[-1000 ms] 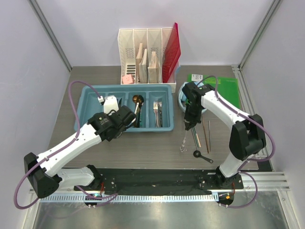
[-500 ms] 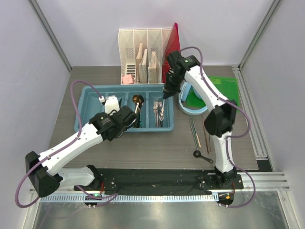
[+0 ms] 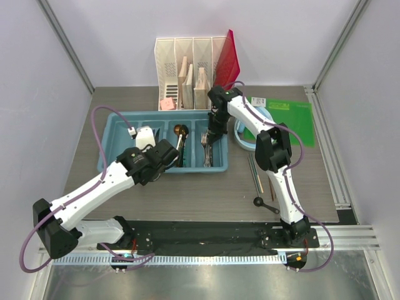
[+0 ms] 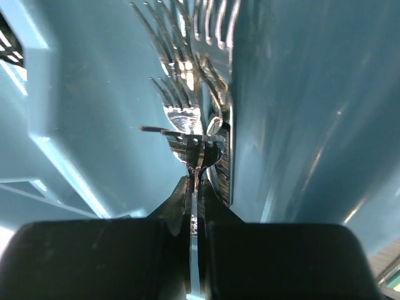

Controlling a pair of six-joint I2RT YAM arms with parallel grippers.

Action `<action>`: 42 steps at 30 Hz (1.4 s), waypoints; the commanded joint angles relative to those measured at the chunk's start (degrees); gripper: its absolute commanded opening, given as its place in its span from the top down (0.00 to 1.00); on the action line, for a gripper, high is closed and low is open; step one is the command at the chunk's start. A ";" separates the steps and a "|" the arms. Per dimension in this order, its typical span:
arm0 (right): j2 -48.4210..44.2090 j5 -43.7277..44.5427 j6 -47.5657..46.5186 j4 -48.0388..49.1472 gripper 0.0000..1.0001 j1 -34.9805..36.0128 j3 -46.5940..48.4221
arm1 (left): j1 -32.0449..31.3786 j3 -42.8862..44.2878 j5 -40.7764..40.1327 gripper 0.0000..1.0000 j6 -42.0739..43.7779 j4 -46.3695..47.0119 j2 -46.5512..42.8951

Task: Sort the eating utensils into containers
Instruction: Place the fork in the storage box.

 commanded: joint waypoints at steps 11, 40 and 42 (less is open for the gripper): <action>-9.97 -3.72 -0.33 8.58 0.55 0.49 -13.61 | 0.15 1.23 0.02 0.49 -2.33 0.29 2.95; -19.30 5.69 2.13 12.01 0.58 -9.09 -32.10 | 0.24 -0.27 -0.15 0.49 -5.49 -2.16 0.04; -19.13 4.03 1.26 12.19 0.58 -9.44 -31.57 | 0.15 -0.27 -0.06 0.50 -5.40 -2.16 0.13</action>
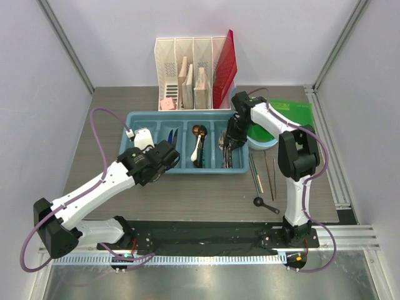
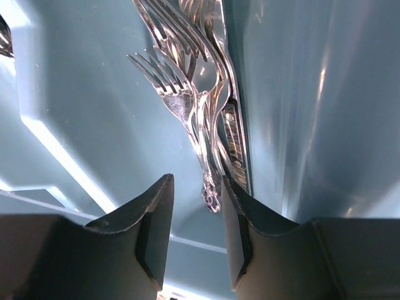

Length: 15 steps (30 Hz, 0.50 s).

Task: Sort the eating utensils into containers
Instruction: Place the fork in the storage box.

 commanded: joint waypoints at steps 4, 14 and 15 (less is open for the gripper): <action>-1.80 -2.86 -1.55 -0.46 0.56 -2.01 1.89 | 0.15 -0.24 -0.94 0.50 -1.56 -0.87 -0.05; -19.10 -8.85 6.37 -1.07 0.54 -9.03 2.28 | 0.15 -0.51 -1.38 0.50 -2.97 -2.46 0.92; -20.42 -9.03 5.58 -2.12 0.54 -11.57 0.08 | 0.15 -0.60 -1.64 0.50 -2.79 -2.28 0.75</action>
